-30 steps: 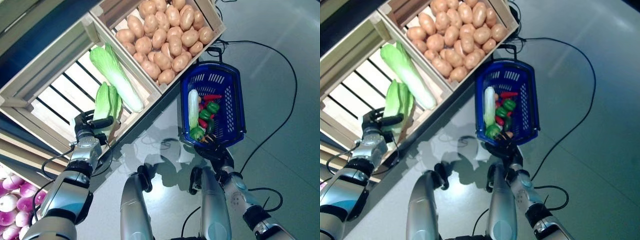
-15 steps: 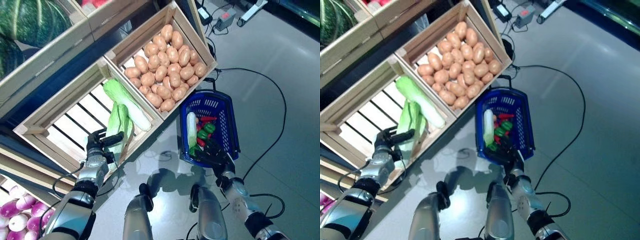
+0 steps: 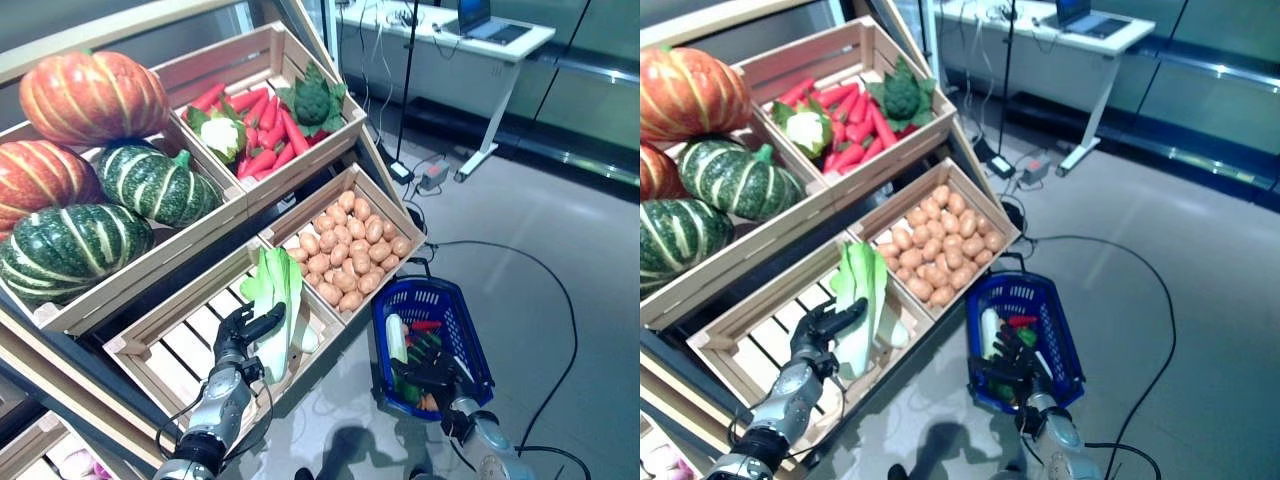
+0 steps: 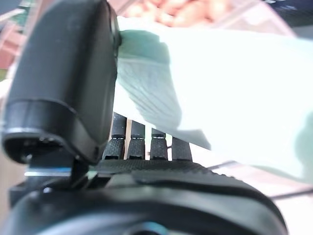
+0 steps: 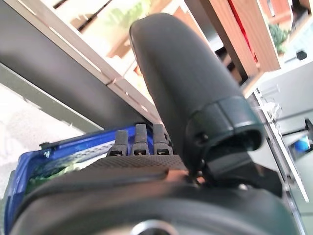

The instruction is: Put vegetables into the basket

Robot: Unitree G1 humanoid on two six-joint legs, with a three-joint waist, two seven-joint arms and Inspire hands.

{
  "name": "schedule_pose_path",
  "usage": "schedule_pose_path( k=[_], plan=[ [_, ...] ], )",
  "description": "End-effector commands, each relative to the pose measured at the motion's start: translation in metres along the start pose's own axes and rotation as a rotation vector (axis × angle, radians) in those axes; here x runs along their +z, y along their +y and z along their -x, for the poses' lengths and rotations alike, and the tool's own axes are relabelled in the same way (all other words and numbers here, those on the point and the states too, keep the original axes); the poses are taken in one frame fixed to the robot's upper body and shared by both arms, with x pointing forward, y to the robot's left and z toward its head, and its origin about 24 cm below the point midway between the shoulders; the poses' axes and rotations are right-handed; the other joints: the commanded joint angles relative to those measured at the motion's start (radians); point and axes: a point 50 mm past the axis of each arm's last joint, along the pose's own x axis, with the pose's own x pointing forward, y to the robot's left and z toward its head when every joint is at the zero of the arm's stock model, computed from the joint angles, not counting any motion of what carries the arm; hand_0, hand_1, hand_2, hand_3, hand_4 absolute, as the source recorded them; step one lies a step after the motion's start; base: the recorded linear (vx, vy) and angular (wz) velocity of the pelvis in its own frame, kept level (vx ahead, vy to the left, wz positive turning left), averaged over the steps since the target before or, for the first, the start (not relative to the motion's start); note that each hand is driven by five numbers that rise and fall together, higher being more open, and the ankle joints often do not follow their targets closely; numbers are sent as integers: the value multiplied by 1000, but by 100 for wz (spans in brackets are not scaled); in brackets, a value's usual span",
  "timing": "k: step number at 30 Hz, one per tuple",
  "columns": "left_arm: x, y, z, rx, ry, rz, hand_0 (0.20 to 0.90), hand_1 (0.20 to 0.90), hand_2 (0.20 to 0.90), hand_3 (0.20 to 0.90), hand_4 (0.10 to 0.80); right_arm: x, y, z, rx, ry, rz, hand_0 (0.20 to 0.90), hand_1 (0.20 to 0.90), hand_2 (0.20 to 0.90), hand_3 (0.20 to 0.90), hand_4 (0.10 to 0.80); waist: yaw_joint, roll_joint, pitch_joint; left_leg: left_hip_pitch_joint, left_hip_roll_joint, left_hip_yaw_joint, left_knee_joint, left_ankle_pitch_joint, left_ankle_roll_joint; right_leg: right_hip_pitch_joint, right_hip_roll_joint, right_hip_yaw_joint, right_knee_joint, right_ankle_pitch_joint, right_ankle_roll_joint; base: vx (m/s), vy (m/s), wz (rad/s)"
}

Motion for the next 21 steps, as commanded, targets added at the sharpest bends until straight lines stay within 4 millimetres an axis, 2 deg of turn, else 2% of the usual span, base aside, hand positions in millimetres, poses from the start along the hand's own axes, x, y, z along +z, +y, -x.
schedule_pose_path(
  k=[1,6,10,16,21],
  plan=[
    [80,-3,-6,-88,-364,74,300,300,300,300,400,35,25,-8,140,-162,21,900,900,900,900,800,9,-15,-57,23,-11,-13,1,-68,-3,-20,-13,-28,-31,73,-39,37,-41,12],
    [94,-17,1,-259,-408,118,300,300,300,300,400,40,31,-8,211,-154,62,900,900,900,900,800,15,-21,-60,48,-10,-17,1,-79,2,4,-7,-33,-31,66,-44,53,-33,5],
    [103,-39,10,-423,-442,125,300,300,300,300,400,56,41,-11,283,-168,59,900,900,900,900,800,27,-27,-61,61,-10,-28,1,-88,3,20,-1,-42,-31,59,-44,15,-15,1],
    [101,-54,20,-537,-442,114,300,300,300,300,400,69,50,-8,397,-198,19,900,900,900,900,800,32,-33,-64,79,-8,-24,1,-96,4,36,3,-42,-31,54,-44,13,-9,0],
    [93,-71,28,-636,-408,123,300,300,300,300,400,85,69,-4,543,-247,-52,900,900,900,900,800,33,-36,-70,93,-5,-8,1,-103,6,43,7,-38,-31,52,-42,0,0,0]
  ],
)
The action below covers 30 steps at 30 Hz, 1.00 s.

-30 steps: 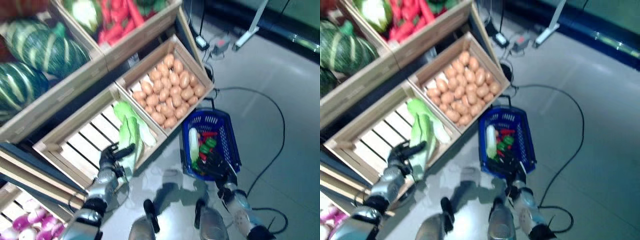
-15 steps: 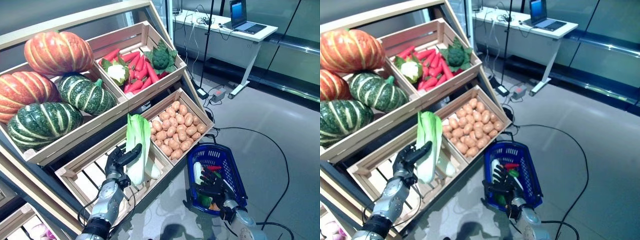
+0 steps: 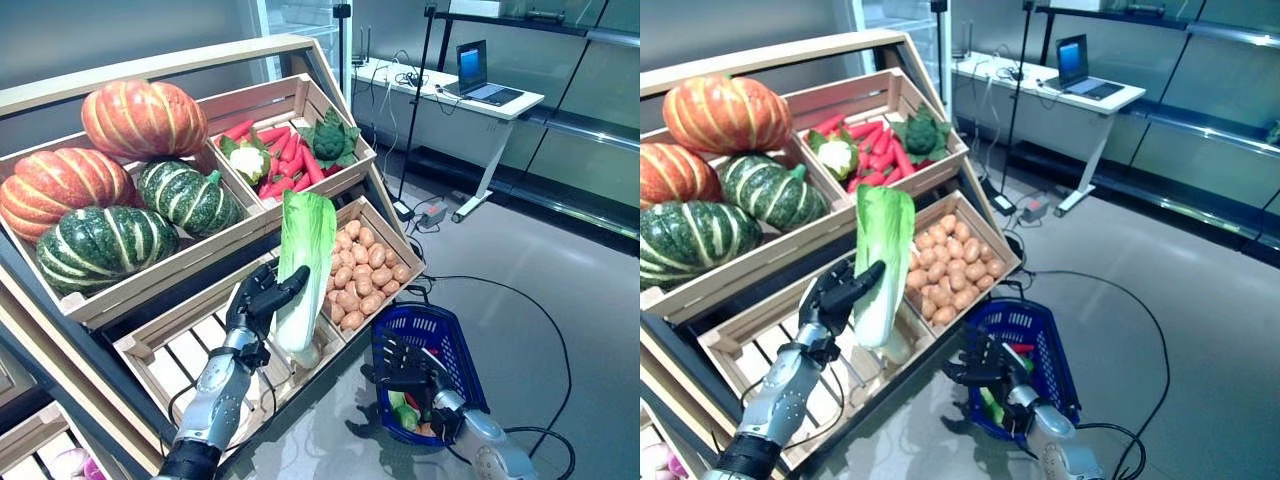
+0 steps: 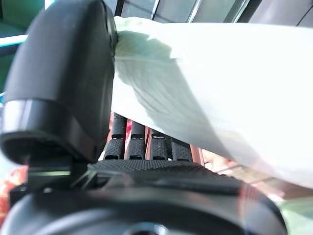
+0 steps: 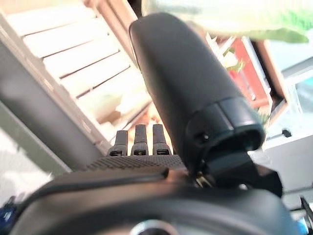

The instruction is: Put vegetables into the basket

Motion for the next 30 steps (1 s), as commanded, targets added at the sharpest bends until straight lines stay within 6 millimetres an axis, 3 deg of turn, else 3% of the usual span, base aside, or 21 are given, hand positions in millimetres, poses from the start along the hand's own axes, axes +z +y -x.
schedule_pose_path(
  k=[1,13,18,30],
  plan=[
    [49,-38,-19,-213,-222,-26,300,300,300,300,400,67,27,-14,224,-286,-40,900,900,900,900,800,13,3,-24,51,3,13,2,-109,7,-20,5,-28,1,30,-42,0,0,0],
    [42,-64,-12,-369,-205,-50,300,300,300,300,400,85,47,-18,305,-357,-71,900,900,900,900,800,27,-8,-24,63,5,29,2,-115,8,-16,6,-26,1,33,-39,0,0,0],
    [42,-72,-12,-440,-208,-15,300,300,300,300,400,91,56,-23,364,-368,-163,900,900,900,900,800,34,-10,-25,66,4,31,2,-118,9,-13,4,-26,1,33,-39,0,0,0],
    [47,-94,-10,-607,-286,35,300,300,300,300,400,77,80,-39,493,-257,-419,900,900,900,900,800,47,-17,-40,76,8,28,2,-122,4,-2,0,-33,1,34,-39,-2,0,1]
  ],
)
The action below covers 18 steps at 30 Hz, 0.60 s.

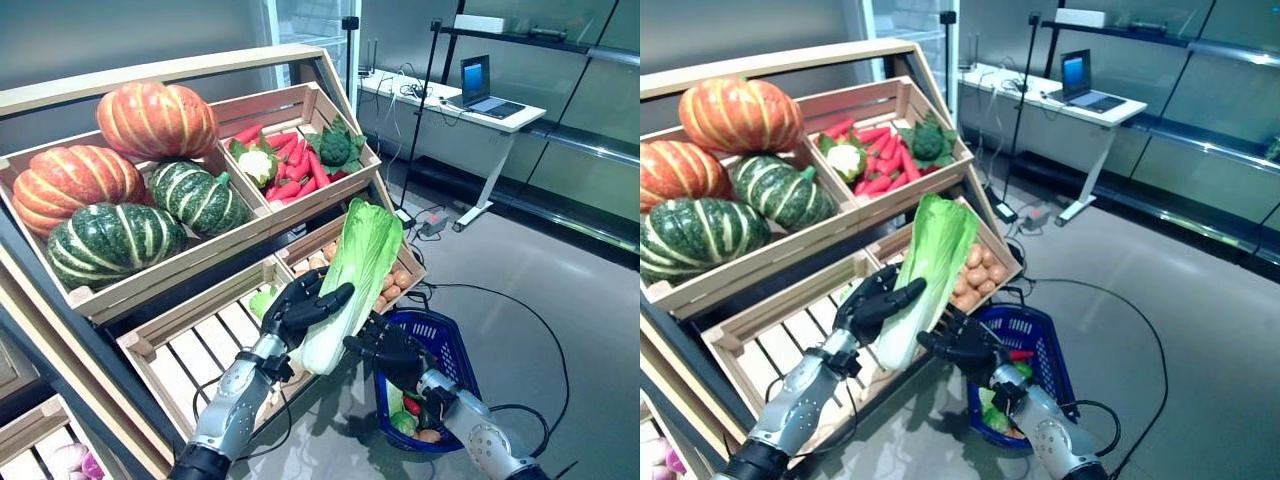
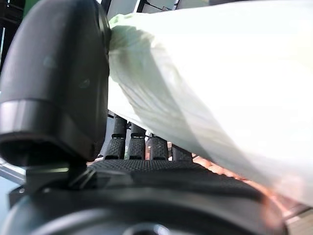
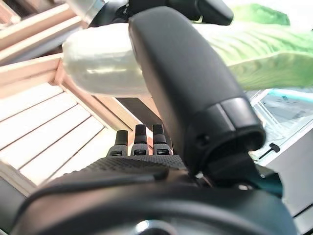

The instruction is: Put vegetables into the basket

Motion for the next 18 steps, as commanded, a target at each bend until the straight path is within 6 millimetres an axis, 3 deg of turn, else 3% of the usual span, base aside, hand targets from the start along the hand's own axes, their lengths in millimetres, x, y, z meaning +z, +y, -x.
schedule_pose_path(
  k=[1,7,18],
  plan=[
    [61,-51,-32,-312,-334,-16,300,300,300,300,400,34,57,-41,315,-152,-113,900,900,900,900,800,12,4,-34,64,9,24,2,-123,3,-17,1,-35,1,31,-39,0,0,0],
    [63,-56,-32,-341,-354,-19,300,300,300,300,400,21,68,-47,367,-63,-180,900,900,900,900,800,14,7,-38,64,10,25,2,-122,3,-18,0,-33,1,32,-40,0,0,0],
    [66,-61,-36,-373,-357,-29,300,300,300,300,400,-2,66,-50,387,102,-267,900,900,900,900,800,21,5,-44,60,9,15,2,-118,2,-17,0,-35,1,33,-43,0,0,0]
  ],
)
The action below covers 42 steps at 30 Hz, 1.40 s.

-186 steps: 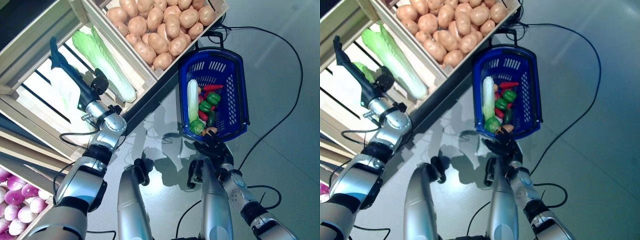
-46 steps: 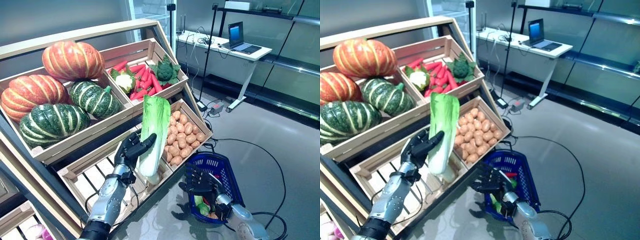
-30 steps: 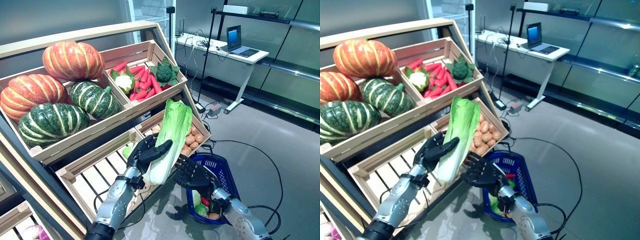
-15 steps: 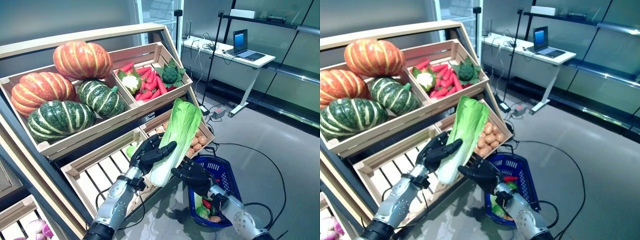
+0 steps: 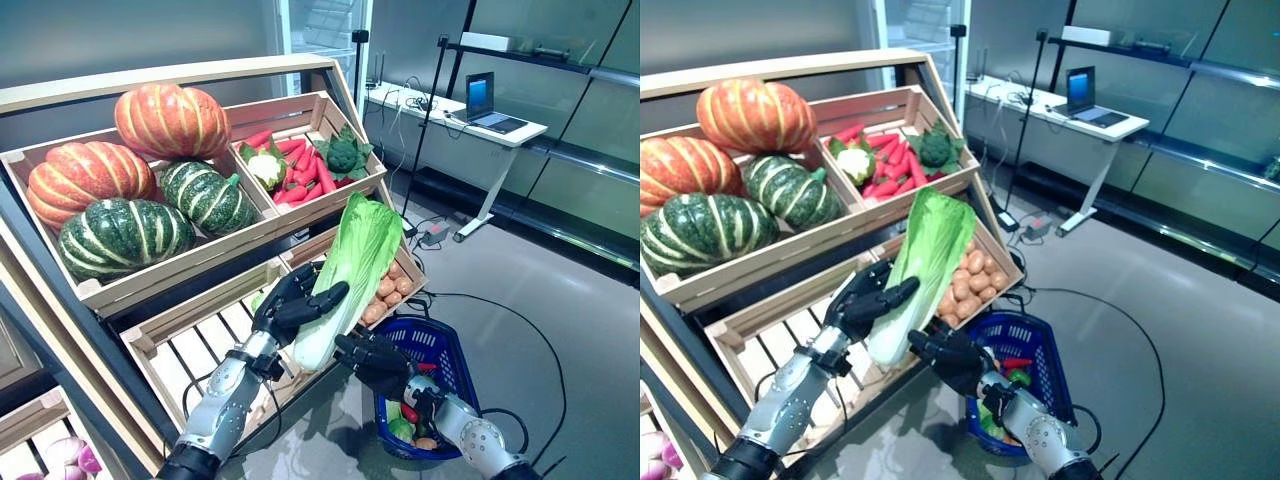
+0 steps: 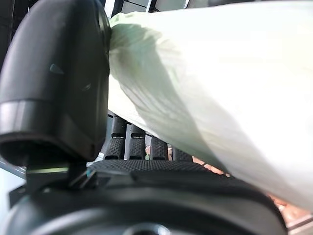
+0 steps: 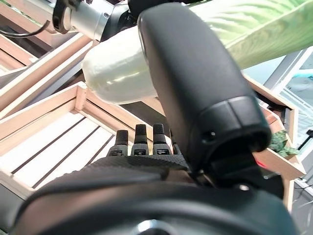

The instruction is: Put vegetables into the basket

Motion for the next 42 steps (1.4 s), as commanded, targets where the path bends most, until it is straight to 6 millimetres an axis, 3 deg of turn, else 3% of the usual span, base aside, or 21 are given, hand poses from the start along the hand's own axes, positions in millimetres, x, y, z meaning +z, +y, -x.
schedule_pose_path(
  k=[1,6,7,14,19,20,21,22,32,42],
  plan=[
    [56,-64,-44,-340,-322,4,300,300,300,300,400,8,64,-42,373,-2,-67,900,900,900,900,800,12,29,-27,57,10,17,2,-119,1,-21,1,-32,1,33,-43,0,0,0],
    [53,-66,-45,-348,-302,26,300,300,300,300,400,11,75,-43,448,-15,-94,900,900,900,900,800,14,30,-27,56,9,12,2,-118,1,-21,2,-32,1,32,-44,0,0,0],
    [49,-68,-46,-363,-278,42,300,300,300,300,400,18,87,-45,522,-35,-116,900,900,900,900,800,17,30,-27,55,9,9,2,-119,1,-23,1,-35,1,33,-43,0,0,0],
    [41,-78,-50,-414,-226,77,300,300,300,300,400,40,111,-51,632,-85,-99,900,900,900,900,800,24,26,-29,54,8,3,2,-122,1,-23,1,-37,1,32,-41,0,-6,6],
    [29,-90,-51,-480,-175,132,300,300,300,300,400,57,128,-58,704,-145,-230,900,900,900,900,800,31,25,-37,56,8,1,2,-127,4,-21,0,-35,1,31,-41,11,1,2],
    [26,-93,-50,-493,-165,137,300,300,300,300,400,59,130,-60,706,-160,-253,766,766,766,766,711,32,25,-37,56,9,1,2,-128,4,-21,0,-36,1,31,-41,0,0,0],
    [24,-96,-50,-503,-156,142,300,300,300,300,400,62,131,-61,703,-178,-266,578,578,578,578,585,33,25,-38,56,9,0,2,-128,5,-20,-1,-36,1,30,-41,0,0,0],
    [22,-98,-50,-511,-150,146,300,300,300,300,400,64,132,-62,700,-192,-274,300,300,300,300,400,34,26,-38,56,9,-1,2,-129,5,-20,-1,-37,1,31,-40,0,0,0],
    [3,-106,-45,-533,-70,228,300,300,300,300,400,80,129,-64,674,-273,-305,300,300,300,300,400,40,26,-40,52,6,-12,2,-134,8,-20,-8,-35,1,29,-39,2,1,1],
    [4,-102,-44,-528,-66,202,300,300,300,300,400,83,113,-63,589,-290,-266,300,300,300,300,400,41,26,-40,49,4,-14,2,-135,8,-23,-11,-36,1,30,-37,0,0,0]
  ],
)
